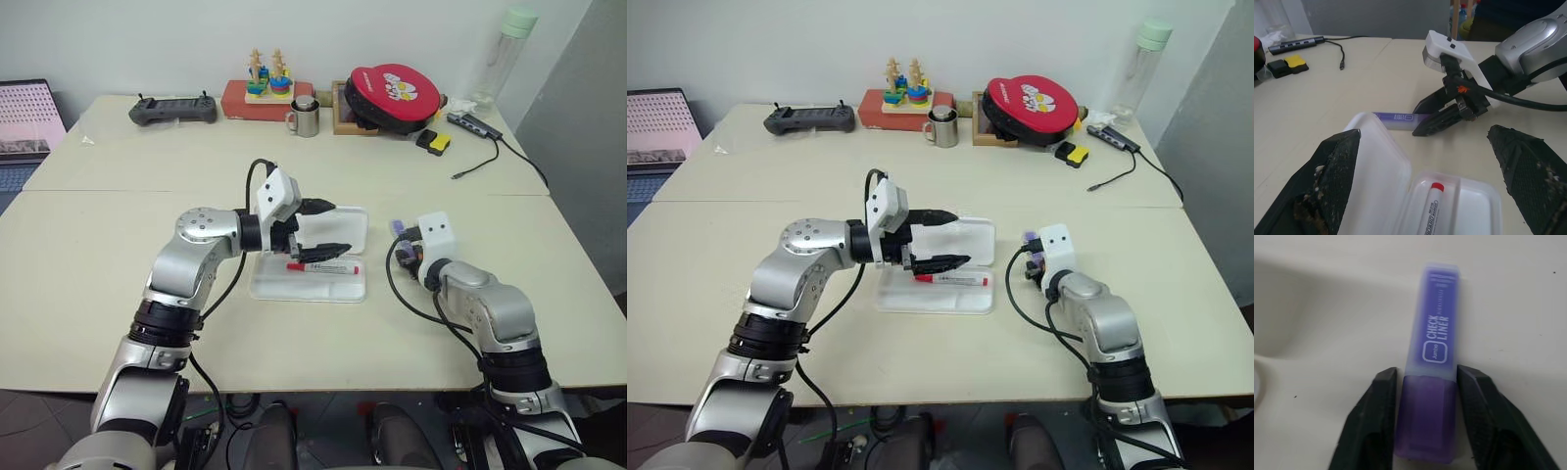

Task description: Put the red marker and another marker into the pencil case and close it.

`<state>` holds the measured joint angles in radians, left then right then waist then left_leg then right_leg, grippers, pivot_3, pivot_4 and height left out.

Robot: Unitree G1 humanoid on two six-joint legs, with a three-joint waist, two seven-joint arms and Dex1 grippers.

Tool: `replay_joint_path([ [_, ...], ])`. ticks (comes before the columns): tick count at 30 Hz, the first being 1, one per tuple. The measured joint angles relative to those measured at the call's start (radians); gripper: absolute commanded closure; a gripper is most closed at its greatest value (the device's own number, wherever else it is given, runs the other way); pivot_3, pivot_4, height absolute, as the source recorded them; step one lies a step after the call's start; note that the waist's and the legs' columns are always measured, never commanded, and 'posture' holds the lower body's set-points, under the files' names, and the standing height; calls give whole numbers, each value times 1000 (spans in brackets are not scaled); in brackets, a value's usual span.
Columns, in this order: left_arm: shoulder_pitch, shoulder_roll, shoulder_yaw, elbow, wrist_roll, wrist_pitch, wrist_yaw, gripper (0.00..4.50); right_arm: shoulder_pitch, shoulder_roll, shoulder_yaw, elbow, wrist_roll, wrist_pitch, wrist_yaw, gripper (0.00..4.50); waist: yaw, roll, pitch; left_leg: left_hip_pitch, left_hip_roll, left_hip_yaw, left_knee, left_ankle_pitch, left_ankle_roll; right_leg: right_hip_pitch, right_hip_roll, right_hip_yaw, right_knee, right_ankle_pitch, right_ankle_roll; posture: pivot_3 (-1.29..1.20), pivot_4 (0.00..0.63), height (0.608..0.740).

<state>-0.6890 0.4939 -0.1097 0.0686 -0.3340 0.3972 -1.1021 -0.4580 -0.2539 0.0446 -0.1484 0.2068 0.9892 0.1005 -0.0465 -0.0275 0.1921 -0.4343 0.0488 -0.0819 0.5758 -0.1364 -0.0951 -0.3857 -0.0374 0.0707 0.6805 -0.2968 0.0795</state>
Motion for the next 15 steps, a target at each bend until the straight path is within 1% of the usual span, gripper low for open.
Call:
replay_joint_path([
  [6,-1,-5,21,-7,-49,34,-3,0,0,-4,-29,-1,-8,-33,2,3414,-2,0,0,0,0,0,0,0,0,-1,0,0,0,0,0,0,150,740],
  [8,16,39,41,-39,-85,62,-24,0,-23,-28,-56,-13,6,-89,40,3414,-8,1,1,-1,0,1,-1,0,0,-2,0,1,0,0,0,0,150,740],
  [9,26,65,60,-53,-99,76,-32,0,-41,-54,-65,-38,15,-128,77,3414,-14,1,1,-1,0,1,-1,0,0,-2,0,1,0,0,0,0,150,740],
  [10,56,113,89,-76,-116,83,-49,0,-66,-91,-65,-90,43,-173,152,3414,-23,1,1,0,0,1,-2,0,0,-2,0,1,0,0,-1,0,150,740],
  [13,134,213,128,-83,-116,89,-69,0,-103,-128,-49,-220,132,-225,313,3414,-37,1,1,1,1,0,-4,0,0,-2,1,0,0,-2,-4,0,150,740],
  [15,209,275,137,-88,-94,72,-69,0,-112,-165,21,-270,200,-202,430,3414,-38,1,1,1,2,0,-5,0,0,-2,1,0,0,-2,-4,0,150,740],
])
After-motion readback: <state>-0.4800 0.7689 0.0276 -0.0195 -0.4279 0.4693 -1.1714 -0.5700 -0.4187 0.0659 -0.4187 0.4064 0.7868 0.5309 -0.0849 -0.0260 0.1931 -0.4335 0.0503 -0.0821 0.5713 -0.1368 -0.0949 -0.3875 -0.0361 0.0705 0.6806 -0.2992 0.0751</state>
